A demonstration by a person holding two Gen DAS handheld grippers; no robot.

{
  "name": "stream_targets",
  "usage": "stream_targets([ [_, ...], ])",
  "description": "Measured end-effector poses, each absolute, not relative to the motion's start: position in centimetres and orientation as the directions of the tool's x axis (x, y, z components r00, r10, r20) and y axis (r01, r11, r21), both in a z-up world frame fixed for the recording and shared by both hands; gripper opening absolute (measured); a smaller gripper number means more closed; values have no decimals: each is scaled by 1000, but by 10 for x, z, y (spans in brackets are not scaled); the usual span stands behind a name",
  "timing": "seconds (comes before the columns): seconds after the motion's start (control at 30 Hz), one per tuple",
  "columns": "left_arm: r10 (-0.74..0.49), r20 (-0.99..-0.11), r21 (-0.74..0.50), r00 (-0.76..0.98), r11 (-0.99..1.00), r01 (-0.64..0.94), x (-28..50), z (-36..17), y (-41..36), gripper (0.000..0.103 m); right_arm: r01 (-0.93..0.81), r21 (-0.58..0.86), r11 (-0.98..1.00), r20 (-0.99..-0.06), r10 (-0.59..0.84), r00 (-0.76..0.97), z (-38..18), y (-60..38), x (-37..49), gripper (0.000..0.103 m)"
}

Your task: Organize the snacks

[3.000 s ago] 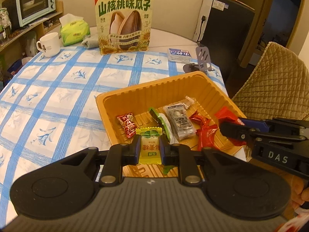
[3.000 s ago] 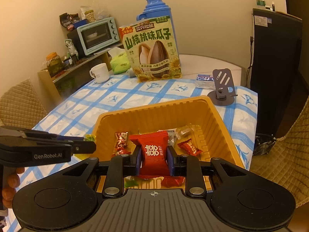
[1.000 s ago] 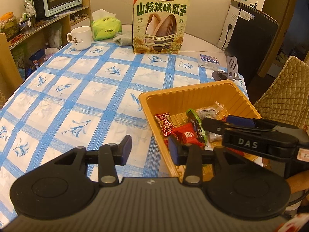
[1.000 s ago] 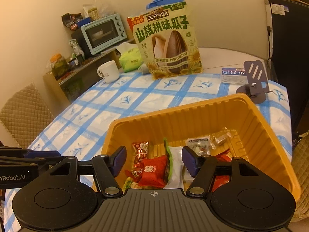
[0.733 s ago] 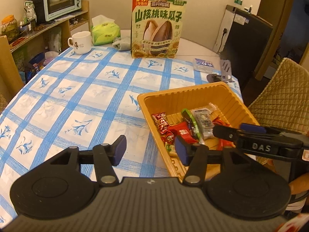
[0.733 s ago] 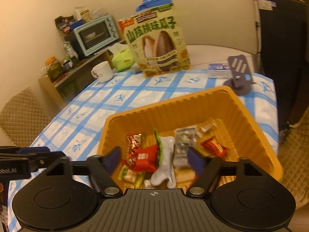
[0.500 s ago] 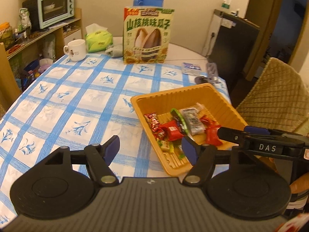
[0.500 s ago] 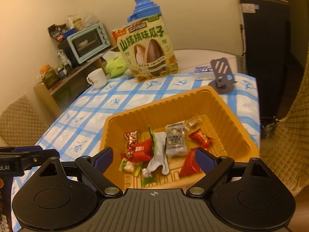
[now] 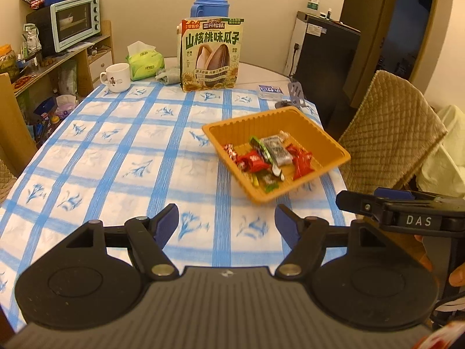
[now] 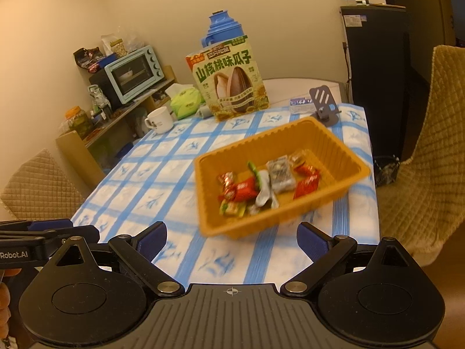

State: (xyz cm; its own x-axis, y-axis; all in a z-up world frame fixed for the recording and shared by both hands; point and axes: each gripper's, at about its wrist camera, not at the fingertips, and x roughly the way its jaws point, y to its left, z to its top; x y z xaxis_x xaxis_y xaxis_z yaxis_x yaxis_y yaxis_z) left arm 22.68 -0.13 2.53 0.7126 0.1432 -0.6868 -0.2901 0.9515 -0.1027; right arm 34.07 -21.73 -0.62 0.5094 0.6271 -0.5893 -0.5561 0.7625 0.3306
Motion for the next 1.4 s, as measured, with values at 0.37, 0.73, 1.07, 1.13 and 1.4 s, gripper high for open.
stream_targets([
  [0.37,97,-711,-108,697,963,-245,136,23,-2,71,-526,319,789,-638,588,496,-5,-214,240,96],
  [0.73,65,-741,-111,668,970,-217,66,9,-3,71,-497,288,818,-692,537,482,-17,-210,163,96],
  [1.07,53,-751,-110,659,973,-204,23,4,-3,71,-508,287,812,-714,535,452,-20,-201,118,96],
  [1.13,55,-751,-109,658,973,-206,18,4,-2,71,-514,288,808,-715,538,446,-20,-198,112,96],
  [1.4,54,-750,-113,659,972,-208,6,4,0,71,-521,277,807,-722,533,442,-20,-191,100,96],
])
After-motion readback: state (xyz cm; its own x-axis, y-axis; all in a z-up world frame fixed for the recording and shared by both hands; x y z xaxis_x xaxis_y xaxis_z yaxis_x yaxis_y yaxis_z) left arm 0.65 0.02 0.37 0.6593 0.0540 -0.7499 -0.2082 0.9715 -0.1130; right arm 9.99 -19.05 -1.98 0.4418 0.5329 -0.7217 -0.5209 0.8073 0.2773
